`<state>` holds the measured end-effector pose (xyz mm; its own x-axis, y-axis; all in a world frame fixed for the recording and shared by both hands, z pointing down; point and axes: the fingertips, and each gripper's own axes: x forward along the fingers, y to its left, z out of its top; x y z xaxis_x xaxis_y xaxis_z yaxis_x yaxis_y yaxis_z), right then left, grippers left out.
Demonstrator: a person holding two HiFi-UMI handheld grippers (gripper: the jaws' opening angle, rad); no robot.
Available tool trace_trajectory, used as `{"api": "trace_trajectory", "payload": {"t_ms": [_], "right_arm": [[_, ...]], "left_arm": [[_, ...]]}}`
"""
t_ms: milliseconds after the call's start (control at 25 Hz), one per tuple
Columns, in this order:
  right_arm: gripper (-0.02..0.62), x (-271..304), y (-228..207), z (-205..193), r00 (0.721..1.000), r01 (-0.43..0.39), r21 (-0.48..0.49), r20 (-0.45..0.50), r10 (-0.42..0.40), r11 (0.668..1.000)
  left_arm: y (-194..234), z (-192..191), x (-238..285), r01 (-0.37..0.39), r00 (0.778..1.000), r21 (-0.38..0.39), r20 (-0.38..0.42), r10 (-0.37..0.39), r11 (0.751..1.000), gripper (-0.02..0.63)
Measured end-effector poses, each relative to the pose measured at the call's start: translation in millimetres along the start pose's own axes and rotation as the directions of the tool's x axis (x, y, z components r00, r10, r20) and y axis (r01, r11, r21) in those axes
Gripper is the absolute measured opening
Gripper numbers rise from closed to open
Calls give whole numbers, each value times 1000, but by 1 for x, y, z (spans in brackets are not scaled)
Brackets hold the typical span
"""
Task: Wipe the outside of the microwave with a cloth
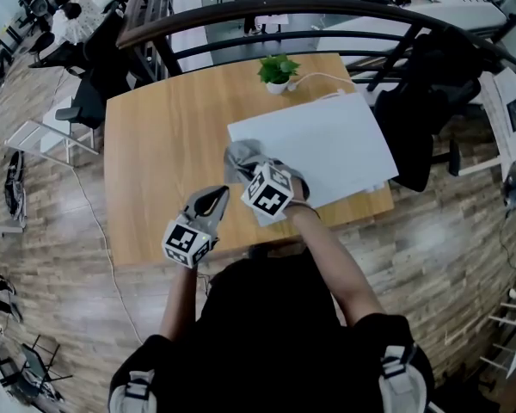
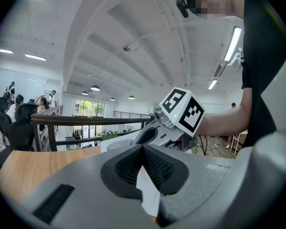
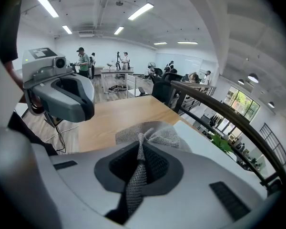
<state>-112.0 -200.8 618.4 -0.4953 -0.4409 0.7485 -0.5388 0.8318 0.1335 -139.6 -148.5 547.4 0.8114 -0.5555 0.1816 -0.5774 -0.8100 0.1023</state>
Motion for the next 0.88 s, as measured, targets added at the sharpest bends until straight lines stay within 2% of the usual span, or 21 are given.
{"api": "trace_trajectory", "payload": {"t_ms": [160,480,880], "right_arm": [[12,5,0,4,1000,-4,-11,0,4,1000],[12,2,-16,-1,999,-43,44,2,43,998],[12,-16,-43,-22,998,-66,71,23,64,995]], "left_arm": [[2,-2,-9,-20,1000,-16,-13,20,1000,3],[1,7,-15,-62,998,-17,-10,61,998,3],[-8,16,8,-108,994,-15,-4,108,994,3]]}}
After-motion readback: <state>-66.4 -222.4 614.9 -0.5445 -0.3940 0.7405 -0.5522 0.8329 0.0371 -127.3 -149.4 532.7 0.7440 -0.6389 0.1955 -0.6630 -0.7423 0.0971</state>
